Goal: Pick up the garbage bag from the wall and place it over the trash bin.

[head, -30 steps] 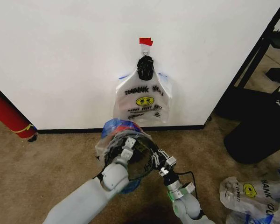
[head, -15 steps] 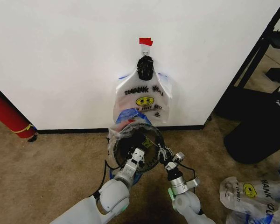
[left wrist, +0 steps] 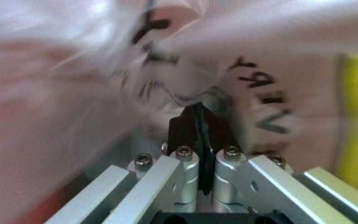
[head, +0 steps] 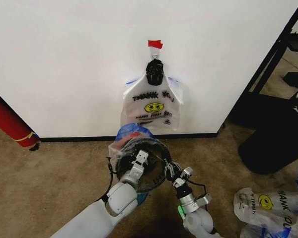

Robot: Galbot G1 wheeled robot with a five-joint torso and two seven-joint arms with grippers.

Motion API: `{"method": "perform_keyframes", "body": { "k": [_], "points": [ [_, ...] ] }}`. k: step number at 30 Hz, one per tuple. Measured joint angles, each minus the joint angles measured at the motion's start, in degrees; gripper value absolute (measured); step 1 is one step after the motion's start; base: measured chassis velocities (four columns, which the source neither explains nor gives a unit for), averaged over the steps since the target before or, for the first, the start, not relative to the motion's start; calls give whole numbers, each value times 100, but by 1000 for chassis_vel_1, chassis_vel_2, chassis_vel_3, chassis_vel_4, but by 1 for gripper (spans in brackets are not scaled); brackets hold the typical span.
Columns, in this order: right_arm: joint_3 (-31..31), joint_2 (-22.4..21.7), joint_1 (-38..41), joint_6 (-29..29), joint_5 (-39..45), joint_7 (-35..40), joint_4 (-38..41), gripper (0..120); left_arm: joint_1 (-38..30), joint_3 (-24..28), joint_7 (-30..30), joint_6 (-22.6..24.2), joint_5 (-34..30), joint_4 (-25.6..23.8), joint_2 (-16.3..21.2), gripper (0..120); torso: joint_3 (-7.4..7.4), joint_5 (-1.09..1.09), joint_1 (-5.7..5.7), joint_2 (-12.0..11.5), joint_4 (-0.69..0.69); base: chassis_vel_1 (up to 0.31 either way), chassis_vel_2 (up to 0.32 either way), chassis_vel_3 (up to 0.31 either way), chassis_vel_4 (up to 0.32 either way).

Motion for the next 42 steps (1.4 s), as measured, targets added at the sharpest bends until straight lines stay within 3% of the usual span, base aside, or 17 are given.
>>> {"method": "perform_keyframes", "body": {
  "k": [7, 16, 22, 28, 31, 39, 42],
  "points": [
    [-170, -29, -106, 25, -103, -58, 161, 1, -210, -22, -2, -38, 91, 506, -175, 0, 0, 1, 0, 0, 0, 0, 0, 0, 0],
    [-113, 1, -42, 279, -616, -231, -19, 1, -225, 66, 78, 4, 124, 602, -81, 0, 0, 1, 0, 0, 0, 0, 0, 0, 0],
    [-22, 112, 174, 361, -796, 200, -239, 1, -43, 89, 216, -93, 100, 148, 161, 0, 0, 1, 0, 0, 1, 0, 0, 0, 0],
    [88, 197, 474, 293, -730, 890, -415, 1, 292, 21, 328, -96, 85, -812, 599, 0, 0, 1, 0, 0, 1, 0, 0, 0, 0],
    [110, 205, 524, 219, -599, 1023, -424, 1, 410, -39, 377, -111, 77, -1026, 702, 0, 0, 0, 0, 0, 0, 0, 0, 0, 0],
    [202, 23, 603, -78, -120, 1499, -428, 1, 1369, -584, 985, -575, 91, -2053, 1177, 0, 0, 1, 0, 0, 2, 0, 0, 0, 0],
    [240, -148, 530, -125, -62, 1516, -398, 1, 1715, -879, 1321, -960, 108, -2492, 1410, 12, 0, 1, 0, 0, 1, 0, 0, 0, 0]
  ]
}}
